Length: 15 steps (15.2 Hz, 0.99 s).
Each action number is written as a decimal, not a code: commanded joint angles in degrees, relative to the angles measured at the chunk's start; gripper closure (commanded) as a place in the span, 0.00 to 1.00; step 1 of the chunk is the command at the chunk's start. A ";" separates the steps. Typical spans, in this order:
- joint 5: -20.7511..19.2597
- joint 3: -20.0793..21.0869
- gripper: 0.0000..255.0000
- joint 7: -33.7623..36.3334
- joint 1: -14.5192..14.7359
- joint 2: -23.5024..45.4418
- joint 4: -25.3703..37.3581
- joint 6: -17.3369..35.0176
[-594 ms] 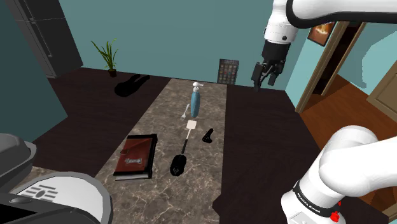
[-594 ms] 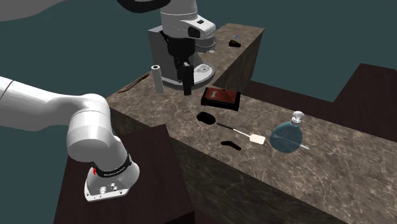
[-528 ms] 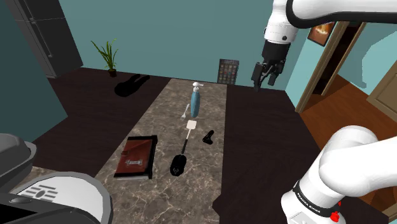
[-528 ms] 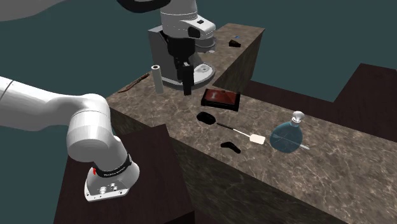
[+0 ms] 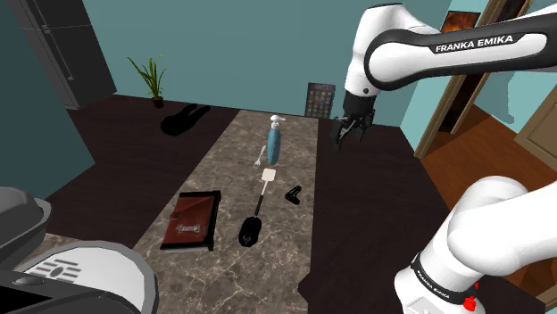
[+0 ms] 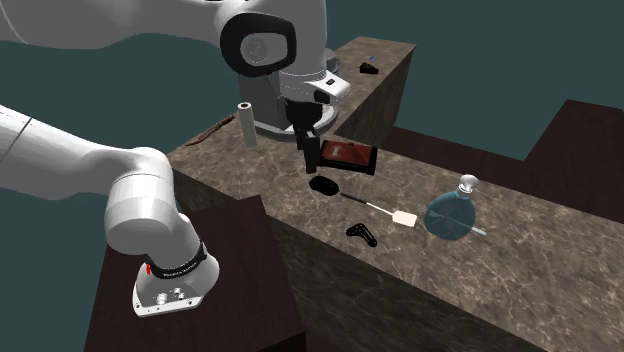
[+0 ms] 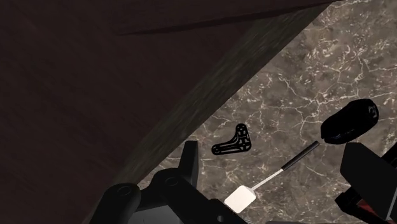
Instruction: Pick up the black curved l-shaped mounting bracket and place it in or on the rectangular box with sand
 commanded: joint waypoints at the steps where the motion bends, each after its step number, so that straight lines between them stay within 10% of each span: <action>1: 0.01 0.54 0.00 1.19 -0.02 2.62 -1.43 4.52; 15: -3.86 4.16 0.00 11.60 -1.58 31.94 -2.19 36.20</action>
